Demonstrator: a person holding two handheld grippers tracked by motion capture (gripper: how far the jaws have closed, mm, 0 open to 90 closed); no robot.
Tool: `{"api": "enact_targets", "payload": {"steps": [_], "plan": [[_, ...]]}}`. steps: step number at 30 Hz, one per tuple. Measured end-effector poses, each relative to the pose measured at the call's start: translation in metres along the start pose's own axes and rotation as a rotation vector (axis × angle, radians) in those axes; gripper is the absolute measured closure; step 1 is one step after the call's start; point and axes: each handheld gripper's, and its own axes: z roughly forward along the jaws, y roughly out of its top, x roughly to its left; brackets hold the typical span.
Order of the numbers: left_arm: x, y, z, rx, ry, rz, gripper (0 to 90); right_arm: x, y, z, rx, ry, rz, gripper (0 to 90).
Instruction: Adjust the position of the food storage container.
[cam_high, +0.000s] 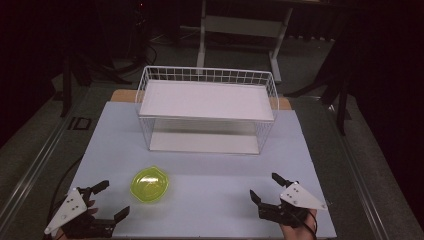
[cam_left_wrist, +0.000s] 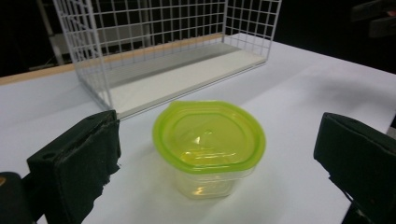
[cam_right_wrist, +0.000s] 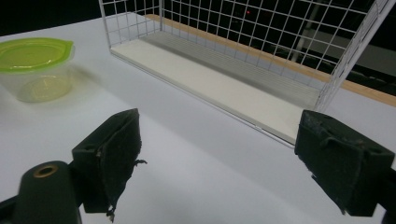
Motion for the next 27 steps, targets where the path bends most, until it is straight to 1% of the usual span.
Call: {"api": "enact_targets", "payload": {"steps": [1,3,4,5,7,8,10,13,14,16,17,19,20,22,24,25,26,27], "plan": [[-0.002,0.001,-0.001,-0.017,-0.011,-0.007,1.4,0.001,0.0,0.0,-0.002,0.0,-0.004,14.5],[-0.004,0.002,-0.001,-0.025,-0.018,-0.008,1.4,0.001,0.001,0.0,-0.004,0.006,-0.005,14.5],[-0.007,0.005,-0.001,-0.04,-0.036,0.001,1.4,0.002,0.001,0.0,-0.005,0.005,-0.006,14.5],[-0.008,0.006,-0.001,-0.041,-0.046,-0.001,1.4,0.004,0.002,-0.001,-0.01,0.008,-0.013,14.5],[-0.009,0.01,-0.002,-0.047,-0.044,0.0,1.5,0.005,0.004,-0.002,-0.019,0.01,-0.012,14.4],[-0.009,0.014,-0.002,-0.059,-0.055,-0.015,1.4,0.005,0.004,-0.002,-0.023,0.014,-0.013,14.4],[-0.008,0.022,-0.004,-0.073,-0.059,-0.036,1.5,0.006,0.005,-0.002,-0.028,0.014,-0.012,14.4],[-0.004,0.04,-0.006,-0.092,-0.073,-0.069,1.4,0.008,0.007,-0.001,-0.034,0.022,-0.014,14.3],[-0.002,0.047,-0.007,-0.091,-0.068,-0.073,1.4,0.008,0.007,0.0,-0.037,0.024,-0.016,14.3],[0.0,0.057,-0.006,-0.079,-0.054,-0.068,1.4,0.009,0.008,0.0,-0.04,0.026,-0.02,14.2],[0.001,0.061,-0.004,-0.076,-0.037,-0.058,1.5,0.01,0.009,0.0,-0.041,0.03,-0.023,14.2],[0.002,0.067,-0.002,-0.064,-0.011,-0.051,1.4,0.012,0.01,0.001,-0.044,0.033,-0.03,14.1],[0.002,0.068,-0.001,-0.061,-0.002,-0.043,1.4,0.012,0.01,0.001,-0.045,0.035,-0.038,14.1],[0.003,0.069,0.0,-0.058,0.001,-0.044,1.5,0.013,0.011,0.001,-0.047,0.038,-0.037,14.1],[0.002,0.067,0.003,-0.052,0.03,-0.039,1.5,0.013,0.011,0.001,-0.048,0.041,-0.035,14.1],[0.002,0.067,0.003,-0.052,0.03,-0.039,1.5,0.013,0.011,0.001,-0.048,0.041,-0.035,14.1],[0.004,0.062,0.005,-0.028,0.052,-0.042,5.5,0.012,0.01,0.001,-0.048,0.042,-0.034,14.1],[0.004,0.062,0.005,-0.028,0.052,-0.042,10.1,0.012,0.01,0.001,-0.048,0.042,-0.034,14.1]]}}
